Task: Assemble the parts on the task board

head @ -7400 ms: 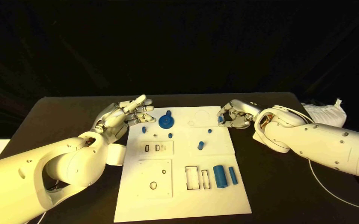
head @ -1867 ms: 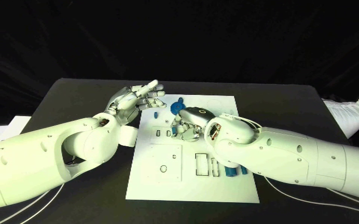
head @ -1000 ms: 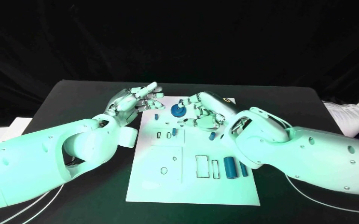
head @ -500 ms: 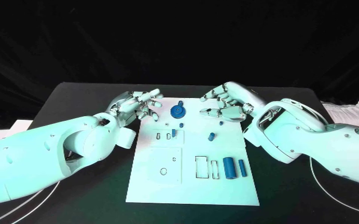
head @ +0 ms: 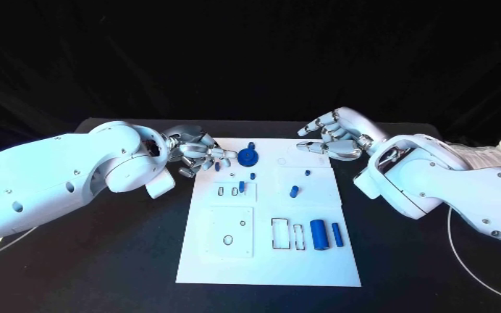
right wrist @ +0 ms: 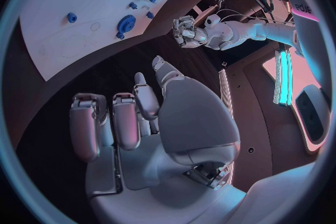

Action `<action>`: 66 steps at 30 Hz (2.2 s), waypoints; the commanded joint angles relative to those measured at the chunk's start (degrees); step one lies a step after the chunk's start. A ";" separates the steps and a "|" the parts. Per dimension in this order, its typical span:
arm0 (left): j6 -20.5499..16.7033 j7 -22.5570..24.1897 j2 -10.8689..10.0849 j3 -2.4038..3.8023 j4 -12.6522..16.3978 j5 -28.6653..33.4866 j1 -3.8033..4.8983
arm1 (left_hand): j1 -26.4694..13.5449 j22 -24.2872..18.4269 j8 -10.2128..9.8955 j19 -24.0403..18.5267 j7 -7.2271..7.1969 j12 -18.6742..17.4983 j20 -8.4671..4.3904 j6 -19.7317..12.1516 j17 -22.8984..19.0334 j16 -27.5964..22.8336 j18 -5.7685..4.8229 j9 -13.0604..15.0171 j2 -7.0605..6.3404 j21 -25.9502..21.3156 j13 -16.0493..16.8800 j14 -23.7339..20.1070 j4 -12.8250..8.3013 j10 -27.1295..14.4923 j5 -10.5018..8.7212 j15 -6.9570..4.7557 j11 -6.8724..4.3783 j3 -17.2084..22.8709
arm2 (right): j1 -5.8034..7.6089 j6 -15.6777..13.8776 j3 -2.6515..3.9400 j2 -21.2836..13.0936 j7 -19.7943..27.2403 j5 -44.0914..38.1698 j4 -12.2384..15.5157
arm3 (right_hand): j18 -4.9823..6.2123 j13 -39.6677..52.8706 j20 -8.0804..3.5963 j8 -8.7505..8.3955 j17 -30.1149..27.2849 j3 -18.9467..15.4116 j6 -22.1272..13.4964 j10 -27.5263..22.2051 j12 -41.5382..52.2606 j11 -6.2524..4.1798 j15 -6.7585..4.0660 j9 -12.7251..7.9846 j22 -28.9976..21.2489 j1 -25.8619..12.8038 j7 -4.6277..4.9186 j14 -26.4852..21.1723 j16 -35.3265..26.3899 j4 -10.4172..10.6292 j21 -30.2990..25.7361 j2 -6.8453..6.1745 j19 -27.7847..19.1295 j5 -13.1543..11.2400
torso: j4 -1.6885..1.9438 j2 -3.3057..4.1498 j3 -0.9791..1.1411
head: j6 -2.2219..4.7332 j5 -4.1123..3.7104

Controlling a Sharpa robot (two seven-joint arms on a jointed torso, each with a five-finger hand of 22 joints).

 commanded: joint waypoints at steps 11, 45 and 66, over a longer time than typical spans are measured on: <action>9.53 -17.59 8.83 -1.35 -4.64 -19.54 2.95 | -1.70 12.34 11.18 6.03 -2.78 12.92 -1.91 -1.12 15.05 0.17 -2.76 9.55 -0.15 7.03 14.43 6.04 7.25 5.37 0.10 -2.40 -2.59 -7.22 | 0.04 1.08 0.00 0.97 0.28 1.90 -1.39 | 0.00 -0.17 -0.40 0.64 1.23 -0.10 0.49 -0.12 -0.01 -0.60 -0.44 0.13 3.66 0.82 -0.24 3.16 -0.40 -0.75 -0.24 0.20 -0.08 0.90 | 0.11 -0.66 0.26 | -0.11 0.44; 15.69 -20.08 18.77 -3.50 -12.38 -22.88 2.42 | -2.25 14.14 17.50 6.97 -3.13 13.89 -2.29 -6.02 15.05 0.17 -3.13 17.57 0.27 7.85 15.98 6.04 10.97 5.10 0.08 -2.73 -2.84 -10.73 | 0.04 1.74 -0.01 2.10 -0.45 1.24 -2.14 | 0.01 -0.30 -0.59 0.99 1.14 0.09 0.46 -0.14 -0.19 -0.72 -0.58 0.12 3.59 1.52 -0.31 3.14 -0.52 -1.48 -0.30 0.05 -0.12 1.93 | 0.05 -0.62 0.23 | -1.31 0.53; 17.81 -19.99 21.17 -3.83 -15.32 -21.57 1.87 | -0.08 13.45 18.27 6.59 -3.06 13.20 -2.27 -7.08 15.05 0.17 -2.98 19.10 0.62 7.44 15.32 6.04 10.05 4.46 0.09 -2.69 -2.78 -10.32 | 0.04 2.15 -0.01 2.57 -0.76 1.23 -2.29 | 0.06 -0.63 -0.60 1.02 0.94 0.08 0.41 -0.36 -0.63 -0.70 -0.58 0.10 3.39 1.49 -0.29 3.10 -0.67 -1.51 -0.39 0.04 -0.25 2.11 | 0.06 -0.59 0.25 | -1.65 0.47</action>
